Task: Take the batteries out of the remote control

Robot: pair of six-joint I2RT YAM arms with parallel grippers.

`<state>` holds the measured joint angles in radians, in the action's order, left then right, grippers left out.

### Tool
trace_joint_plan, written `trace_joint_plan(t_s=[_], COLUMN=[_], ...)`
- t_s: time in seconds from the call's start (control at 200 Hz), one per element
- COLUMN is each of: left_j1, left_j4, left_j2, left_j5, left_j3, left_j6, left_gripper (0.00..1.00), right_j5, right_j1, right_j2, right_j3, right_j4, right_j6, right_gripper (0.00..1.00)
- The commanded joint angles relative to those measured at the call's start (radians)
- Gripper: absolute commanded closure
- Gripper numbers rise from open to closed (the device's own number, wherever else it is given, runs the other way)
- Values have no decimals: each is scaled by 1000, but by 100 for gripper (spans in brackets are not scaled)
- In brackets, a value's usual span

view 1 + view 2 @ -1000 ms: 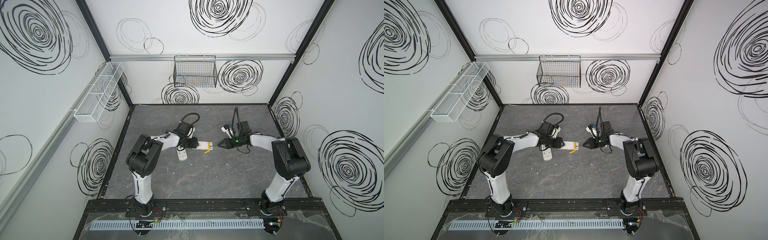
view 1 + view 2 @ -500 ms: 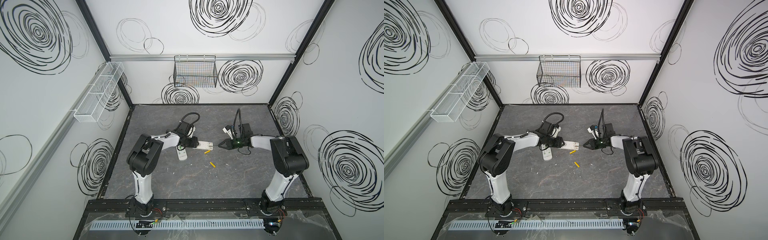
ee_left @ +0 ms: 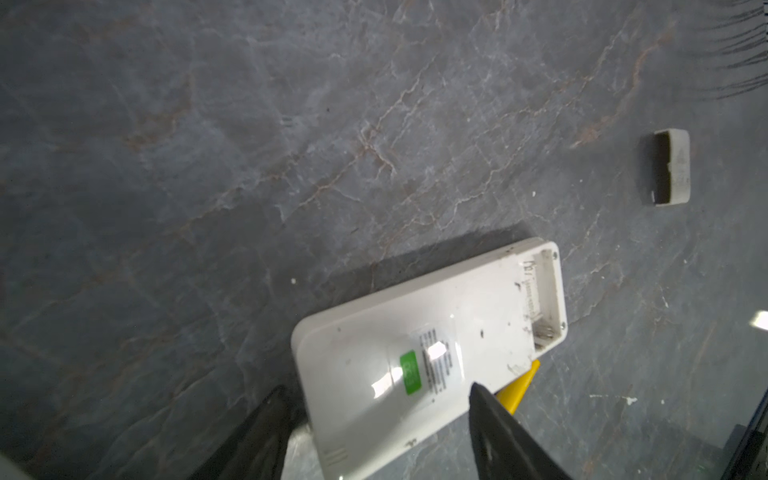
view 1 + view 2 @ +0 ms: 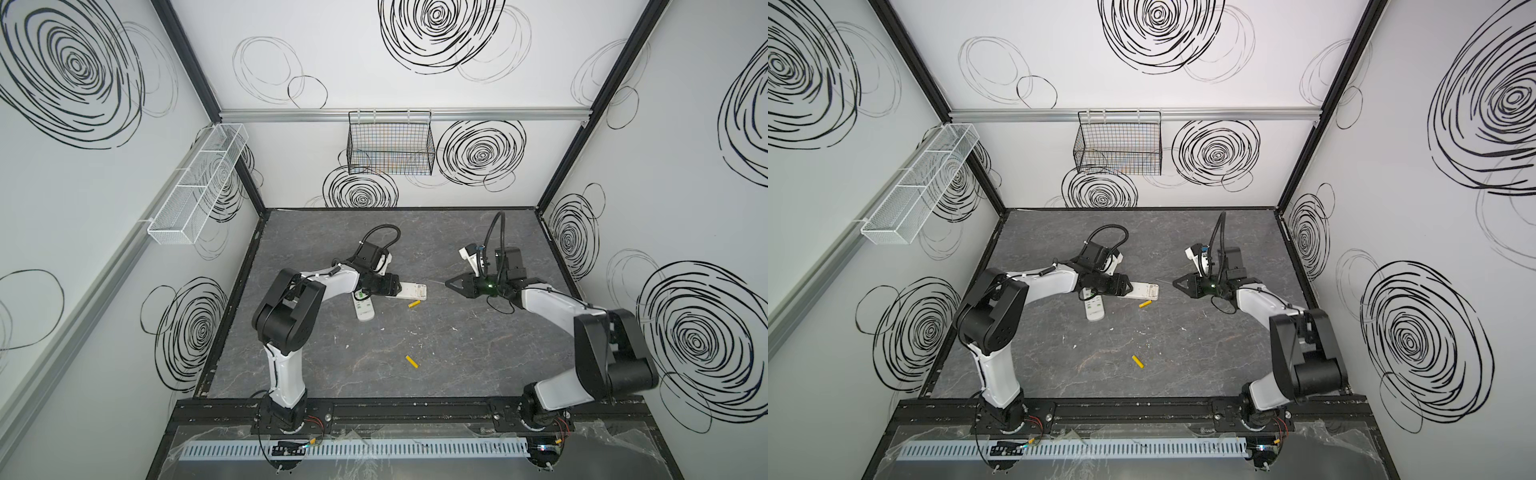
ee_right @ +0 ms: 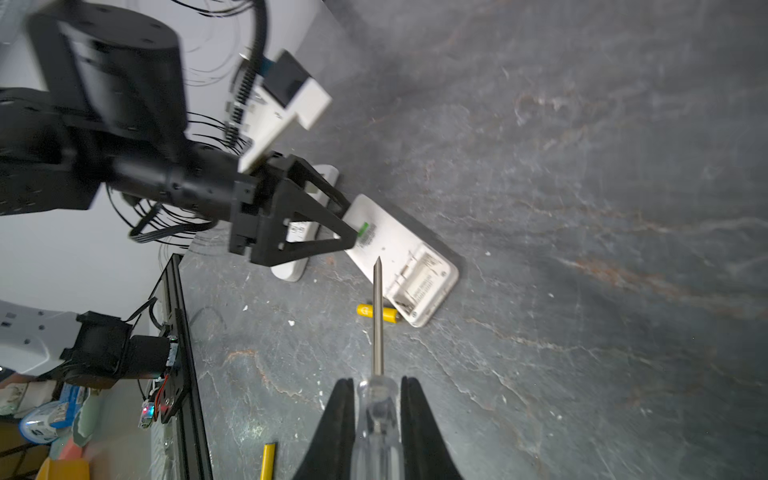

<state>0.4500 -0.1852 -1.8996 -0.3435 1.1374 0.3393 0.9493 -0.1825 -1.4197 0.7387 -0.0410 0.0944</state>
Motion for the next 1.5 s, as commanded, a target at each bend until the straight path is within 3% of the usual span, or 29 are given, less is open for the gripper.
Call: trace_joint_plan(t_s=[0.0,0.08,0.185,0.24,0.305,0.36,0.41,0.505,0.59,0.83,1.096,1.266,1.496], left_j1=[-13,-32,-43,-17,56,113,170,315,387,451,567,569,565], left_j4=[-38,-68,-64,-99,-202,-320,-372,-391,-329,-212,-119,-94,-108], left_j2=[94,161,324,415,505,569,612,650,648,556,466,438,391], left_j5=[-11,-52,-157,-215,-183,-199,-126,15,55,96,76,84,112], left_j3=[11,6,-77,-122,-171,-251,-340,-473,-523,-583,-584,-566,-528], left_j6=[-38,-97,-261,-422,-671,-974,-1177,-1391,-1416,-1454,-1357,-1335,-1357], left_gripper=[26,23,21,23,31,24,21,18,17,23,28,35,59], right_j5=[-11,-30,-122,-161,-231,-301,-350,-419,-450,-462,-473,-480,-486], right_j1=[-127,-211,-230,-228,-211,-188,-166,-129,-106,-99,-99,-99,-100], right_j2=[141,251,433,510,570,603,626,669,692,711,708,713,711], right_j3=[-69,-130,-241,-272,-286,-290,-299,-324,-334,-334,-337,-338,-334], right_j4=[-76,-63,-141,-181,-201,-208,-218,-258,-268,-254,-261,-259,-250], right_j6=[-55,-140,-121,-121,-120,-120,-119,-112,-105,-108,-108,-111,-116], right_gripper=[100,100,100,100,100,100,100,100,100,100,100,100,100])
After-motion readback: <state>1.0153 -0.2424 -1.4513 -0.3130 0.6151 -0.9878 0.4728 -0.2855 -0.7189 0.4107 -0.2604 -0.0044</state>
